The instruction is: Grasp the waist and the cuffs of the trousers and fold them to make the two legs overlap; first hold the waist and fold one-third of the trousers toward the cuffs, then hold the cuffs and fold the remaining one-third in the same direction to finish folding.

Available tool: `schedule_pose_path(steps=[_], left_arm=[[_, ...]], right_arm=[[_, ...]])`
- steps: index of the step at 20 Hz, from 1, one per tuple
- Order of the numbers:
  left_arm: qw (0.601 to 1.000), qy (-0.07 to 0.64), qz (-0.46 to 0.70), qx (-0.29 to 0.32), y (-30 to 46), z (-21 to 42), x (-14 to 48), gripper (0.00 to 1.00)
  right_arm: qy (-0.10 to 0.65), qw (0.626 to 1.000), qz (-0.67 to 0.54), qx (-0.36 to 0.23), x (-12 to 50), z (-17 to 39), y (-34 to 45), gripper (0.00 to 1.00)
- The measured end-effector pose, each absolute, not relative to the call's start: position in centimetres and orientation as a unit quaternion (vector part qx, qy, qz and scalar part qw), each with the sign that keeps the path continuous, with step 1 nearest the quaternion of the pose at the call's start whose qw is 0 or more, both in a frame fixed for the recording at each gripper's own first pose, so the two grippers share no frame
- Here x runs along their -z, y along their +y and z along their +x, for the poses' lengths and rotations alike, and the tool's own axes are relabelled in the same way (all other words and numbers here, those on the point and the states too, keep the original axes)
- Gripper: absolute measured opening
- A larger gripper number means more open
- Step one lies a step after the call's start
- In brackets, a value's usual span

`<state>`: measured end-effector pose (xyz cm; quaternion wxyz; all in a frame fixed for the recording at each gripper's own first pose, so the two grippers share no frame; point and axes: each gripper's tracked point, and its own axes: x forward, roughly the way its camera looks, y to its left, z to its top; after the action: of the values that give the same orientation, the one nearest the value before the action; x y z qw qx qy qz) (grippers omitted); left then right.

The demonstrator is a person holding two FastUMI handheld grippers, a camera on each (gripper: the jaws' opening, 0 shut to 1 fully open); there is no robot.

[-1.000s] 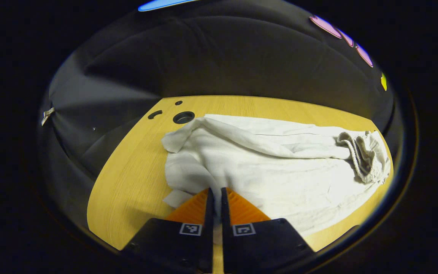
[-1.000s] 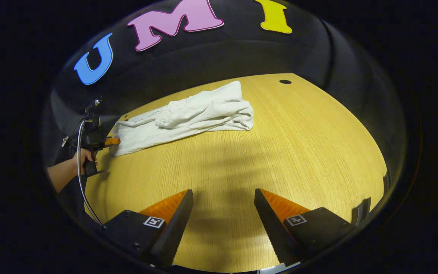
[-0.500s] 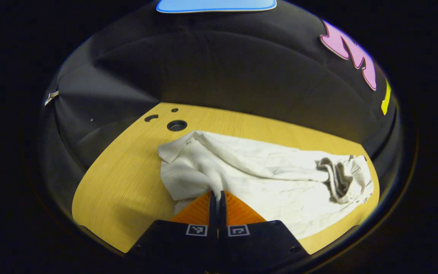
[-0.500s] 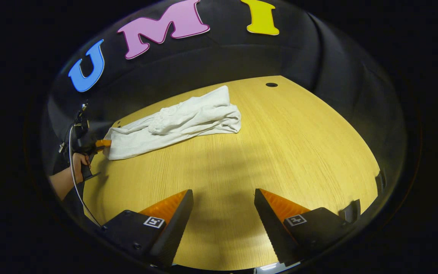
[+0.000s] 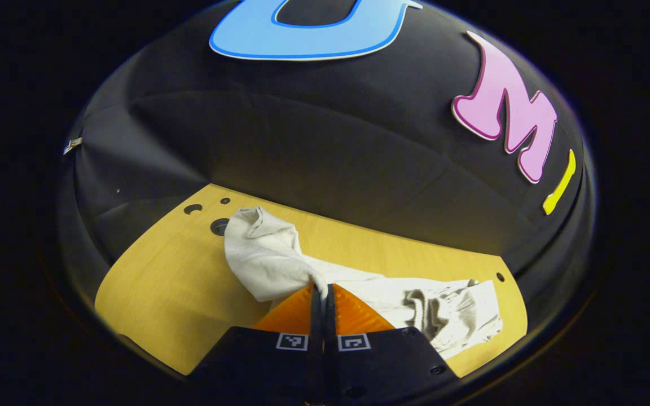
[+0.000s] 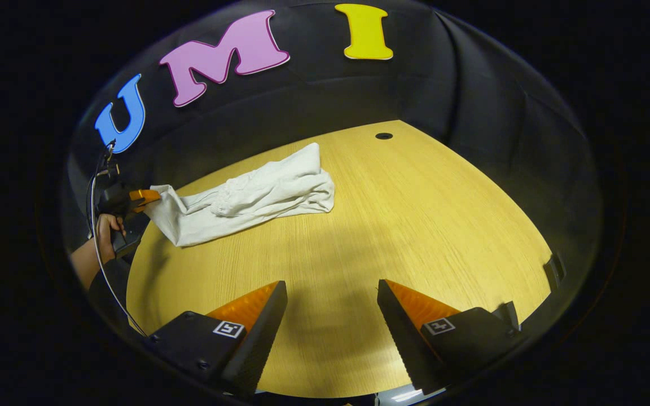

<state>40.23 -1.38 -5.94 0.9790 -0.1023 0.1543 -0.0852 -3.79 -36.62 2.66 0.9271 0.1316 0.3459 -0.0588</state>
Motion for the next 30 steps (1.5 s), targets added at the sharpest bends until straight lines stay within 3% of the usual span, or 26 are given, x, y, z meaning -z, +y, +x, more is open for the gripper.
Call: schedule_pose_path(steps=[13, 15, 22, 30], left_arm=[[0.969, 0.122, -0.092, 0.196, -19.6, 38.0, -0.5, 0.02], [0.965, 0.124, -0.087, 0.215, -22.8, 37.3, -0.7, 0.05], [0.945, 0.141, -0.079, 0.284, -33.7, 34.3, 0.9, 0.05], [0.934, 0.197, -0.079, 0.287, -38.1, 32.7, 6.1, 0.06]], right_arm=[[0.322, 0.928, 0.153, 0.11, -3.5, -7.3, -45.1, 0.99], [0.316, 0.93, 0.151, 0.113, -3.7, -7.9, -46.2, 0.99], [0.302, 0.929, 0.173, 0.122, -4.1, -9.5, -47.7, 0.99], [0.299, 0.932, 0.175, 0.108, -4.4, -9.1, -47.4, 0.99]])
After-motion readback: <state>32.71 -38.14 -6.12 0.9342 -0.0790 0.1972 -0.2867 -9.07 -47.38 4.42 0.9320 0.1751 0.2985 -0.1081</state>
